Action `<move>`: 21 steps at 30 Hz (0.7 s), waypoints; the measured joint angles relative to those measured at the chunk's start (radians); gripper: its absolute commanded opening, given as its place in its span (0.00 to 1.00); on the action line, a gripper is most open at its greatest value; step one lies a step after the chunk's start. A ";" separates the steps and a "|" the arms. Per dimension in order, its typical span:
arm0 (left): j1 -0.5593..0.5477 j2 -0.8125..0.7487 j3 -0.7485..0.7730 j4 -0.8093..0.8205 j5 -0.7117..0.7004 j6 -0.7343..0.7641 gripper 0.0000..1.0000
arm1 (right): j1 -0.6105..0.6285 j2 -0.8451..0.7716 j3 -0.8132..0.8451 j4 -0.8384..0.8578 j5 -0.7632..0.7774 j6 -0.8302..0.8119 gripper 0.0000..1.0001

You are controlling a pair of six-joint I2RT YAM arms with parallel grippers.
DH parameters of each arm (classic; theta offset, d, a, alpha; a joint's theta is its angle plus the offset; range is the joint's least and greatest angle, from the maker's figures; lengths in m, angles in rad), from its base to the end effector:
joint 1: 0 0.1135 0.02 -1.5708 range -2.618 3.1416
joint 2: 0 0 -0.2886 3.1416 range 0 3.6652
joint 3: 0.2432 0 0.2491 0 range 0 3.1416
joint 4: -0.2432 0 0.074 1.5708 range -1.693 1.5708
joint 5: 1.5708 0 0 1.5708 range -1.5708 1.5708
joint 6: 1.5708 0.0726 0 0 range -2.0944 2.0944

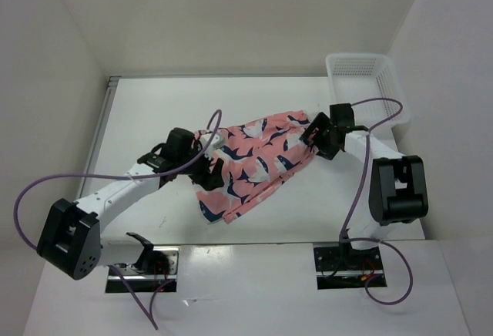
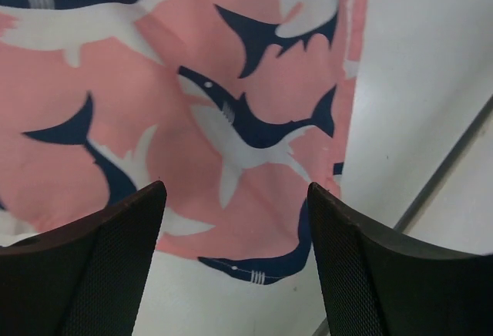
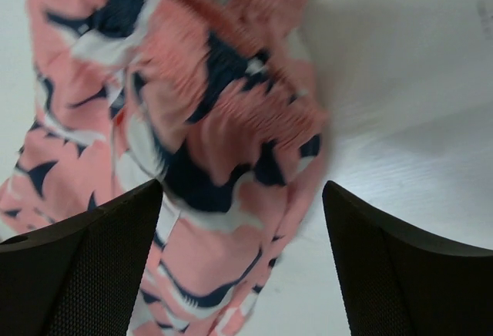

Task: Fold and stack the shorts
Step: Fold the shorts

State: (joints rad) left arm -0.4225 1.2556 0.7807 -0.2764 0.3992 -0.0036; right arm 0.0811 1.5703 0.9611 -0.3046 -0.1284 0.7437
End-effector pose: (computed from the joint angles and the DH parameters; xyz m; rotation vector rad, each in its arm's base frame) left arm 0.2401 -0.1389 0.2345 0.6866 2.2426 -0.6765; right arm 0.3398 0.0369 0.1973 0.7750 2.4245 0.4975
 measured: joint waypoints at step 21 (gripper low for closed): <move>-0.199 0.050 -0.048 0.007 -0.033 -0.001 0.80 | 0.026 0.161 -0.076 0.254 0.002 0.100 0.00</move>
State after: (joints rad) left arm -0.6212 1.3052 0.7326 -0.2691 0.3664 -0.0044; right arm 0.1074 1.7313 0.8852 -0.0502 -0.1261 0.8436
